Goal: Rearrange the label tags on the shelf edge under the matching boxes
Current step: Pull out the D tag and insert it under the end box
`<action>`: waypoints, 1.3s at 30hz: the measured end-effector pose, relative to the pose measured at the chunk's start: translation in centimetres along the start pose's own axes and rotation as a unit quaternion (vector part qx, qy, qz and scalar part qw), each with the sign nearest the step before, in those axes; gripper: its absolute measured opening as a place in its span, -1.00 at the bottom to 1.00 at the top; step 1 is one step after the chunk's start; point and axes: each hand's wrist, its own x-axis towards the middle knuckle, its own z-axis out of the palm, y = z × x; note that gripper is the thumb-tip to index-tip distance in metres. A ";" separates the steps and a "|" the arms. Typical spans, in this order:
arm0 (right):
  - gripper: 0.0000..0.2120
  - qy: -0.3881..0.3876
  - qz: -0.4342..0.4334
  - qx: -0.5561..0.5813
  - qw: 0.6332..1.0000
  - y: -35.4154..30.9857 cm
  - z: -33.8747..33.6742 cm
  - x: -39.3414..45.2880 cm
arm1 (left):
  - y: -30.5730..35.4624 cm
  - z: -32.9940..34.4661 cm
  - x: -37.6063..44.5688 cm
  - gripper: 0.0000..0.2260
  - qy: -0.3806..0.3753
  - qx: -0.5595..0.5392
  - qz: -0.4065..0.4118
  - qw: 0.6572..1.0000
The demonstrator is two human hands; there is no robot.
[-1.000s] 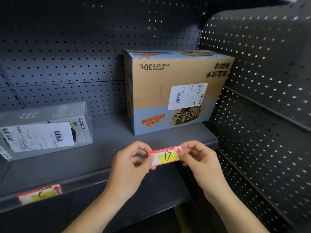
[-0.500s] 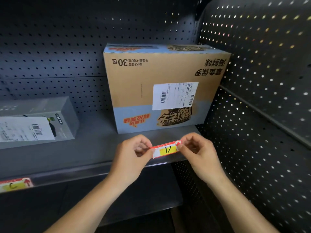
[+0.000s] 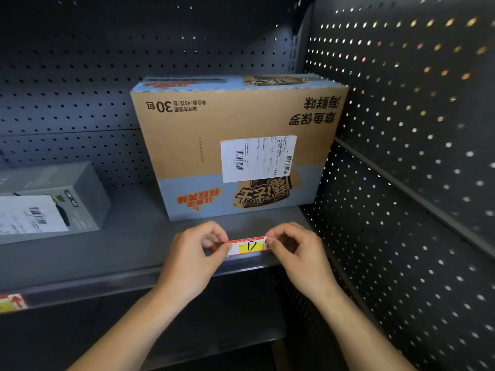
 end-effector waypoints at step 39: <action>-0.89 0.019 -0.056 -0.164 0.985 2.3 1.3 -0.9 | -2.0 1.2 -0.8 -0.78 0.013 0.215 0.163 0.963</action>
